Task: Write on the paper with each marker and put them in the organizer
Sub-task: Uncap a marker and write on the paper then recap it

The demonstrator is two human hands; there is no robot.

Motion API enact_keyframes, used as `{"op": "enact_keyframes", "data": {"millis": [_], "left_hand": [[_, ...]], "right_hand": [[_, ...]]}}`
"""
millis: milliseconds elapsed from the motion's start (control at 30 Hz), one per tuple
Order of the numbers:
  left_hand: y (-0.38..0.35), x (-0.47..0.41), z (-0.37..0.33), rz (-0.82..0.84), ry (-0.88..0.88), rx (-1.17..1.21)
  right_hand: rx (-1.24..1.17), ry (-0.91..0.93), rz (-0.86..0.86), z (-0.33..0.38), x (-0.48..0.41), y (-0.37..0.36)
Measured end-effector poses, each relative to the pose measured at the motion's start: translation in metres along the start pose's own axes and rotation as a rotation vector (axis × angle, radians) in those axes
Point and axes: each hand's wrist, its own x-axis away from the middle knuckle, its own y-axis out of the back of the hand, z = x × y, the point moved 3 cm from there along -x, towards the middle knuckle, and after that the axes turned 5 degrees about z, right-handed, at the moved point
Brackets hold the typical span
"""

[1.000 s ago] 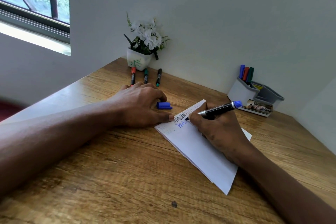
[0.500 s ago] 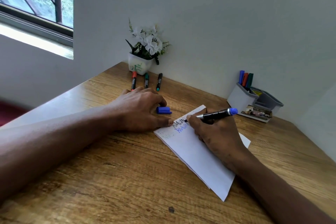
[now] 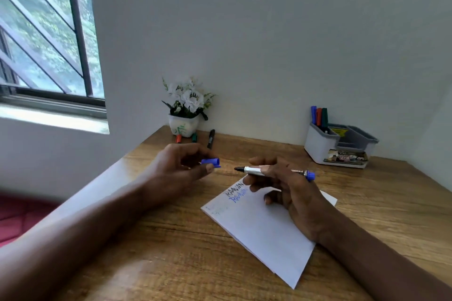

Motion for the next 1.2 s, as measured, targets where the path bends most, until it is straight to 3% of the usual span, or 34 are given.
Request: {"op": "enact_keyframes", "data": {"millis": [367,733,967,1200], "left_hand": [[-0.002,0.010,-0.021,0.084,-0.127,0.193],[-0.007,0.013,-0.024,0.121,-0.127,0.264],[-0.005,0.013,-0.022,0.032,-0.142,0.427],[-0.015,0.017,-0.026,0.150,-0.184,0.446]], "right_hand": [[0.021,0.123,0.078,0.005,0.005,-0.003],[-0.049,0.150,0.053,0.008,0.008,-0.003],[-0.124,0.170,0.022,0.009,0.005,0.001],[-0.056,0.154,0.159,0.007,0.010,-0.011]]}}
